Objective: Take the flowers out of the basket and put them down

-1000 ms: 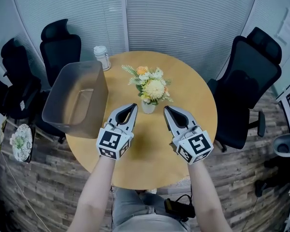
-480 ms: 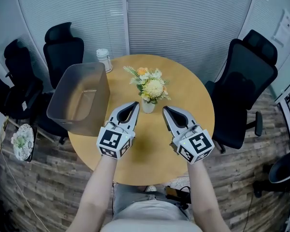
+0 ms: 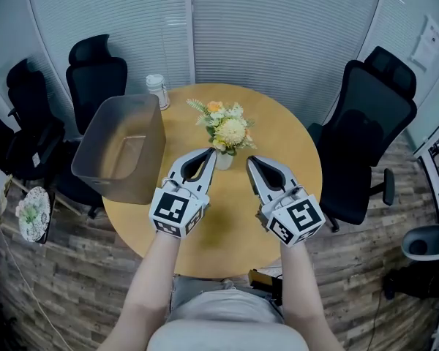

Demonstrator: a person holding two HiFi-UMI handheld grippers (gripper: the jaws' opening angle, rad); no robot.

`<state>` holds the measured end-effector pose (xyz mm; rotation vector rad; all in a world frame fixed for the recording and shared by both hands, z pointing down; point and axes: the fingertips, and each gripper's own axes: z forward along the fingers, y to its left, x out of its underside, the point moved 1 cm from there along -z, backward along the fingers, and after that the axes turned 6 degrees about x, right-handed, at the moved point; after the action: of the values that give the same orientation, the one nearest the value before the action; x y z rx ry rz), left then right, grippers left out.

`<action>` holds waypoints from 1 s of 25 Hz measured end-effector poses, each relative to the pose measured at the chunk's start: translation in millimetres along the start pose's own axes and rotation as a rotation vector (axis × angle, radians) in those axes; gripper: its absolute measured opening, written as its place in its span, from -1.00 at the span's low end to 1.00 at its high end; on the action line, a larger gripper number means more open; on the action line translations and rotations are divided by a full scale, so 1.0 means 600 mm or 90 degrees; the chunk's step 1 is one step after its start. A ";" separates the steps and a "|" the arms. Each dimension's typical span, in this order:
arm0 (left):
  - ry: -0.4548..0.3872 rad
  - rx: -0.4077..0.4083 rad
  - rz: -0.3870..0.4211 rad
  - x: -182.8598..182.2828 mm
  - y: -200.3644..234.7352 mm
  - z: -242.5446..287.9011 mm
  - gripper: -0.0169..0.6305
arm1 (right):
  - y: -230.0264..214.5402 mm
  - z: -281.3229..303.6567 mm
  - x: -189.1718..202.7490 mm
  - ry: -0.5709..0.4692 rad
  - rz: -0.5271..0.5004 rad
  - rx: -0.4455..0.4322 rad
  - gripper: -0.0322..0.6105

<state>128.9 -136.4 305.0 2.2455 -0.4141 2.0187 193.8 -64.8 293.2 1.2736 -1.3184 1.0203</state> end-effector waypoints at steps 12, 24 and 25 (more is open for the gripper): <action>-0.027 -0.017 -0.004 -0.022 -0.004 0.006 -0.94 | 0.000 -0.001 -0.031 -0.052 -0.011 0.066 -0.82; -0.041 -0.027 0.016 -0.036 -0.015 0.007 -0.94 | 0.013 0.006 -0.047 -0.058 -0.067 0.081 -0.82; -0.040 -0.026 0.019 -0.036 -0.017 0.007 -0.94 | 0.015 0.006 -0.047 -0.054 -0.075 0.080 -0.83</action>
<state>133.8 -124.9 284.1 2.2968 -0.4935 1.9386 183.3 -63.5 265.4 1.4855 -1.2430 0.9886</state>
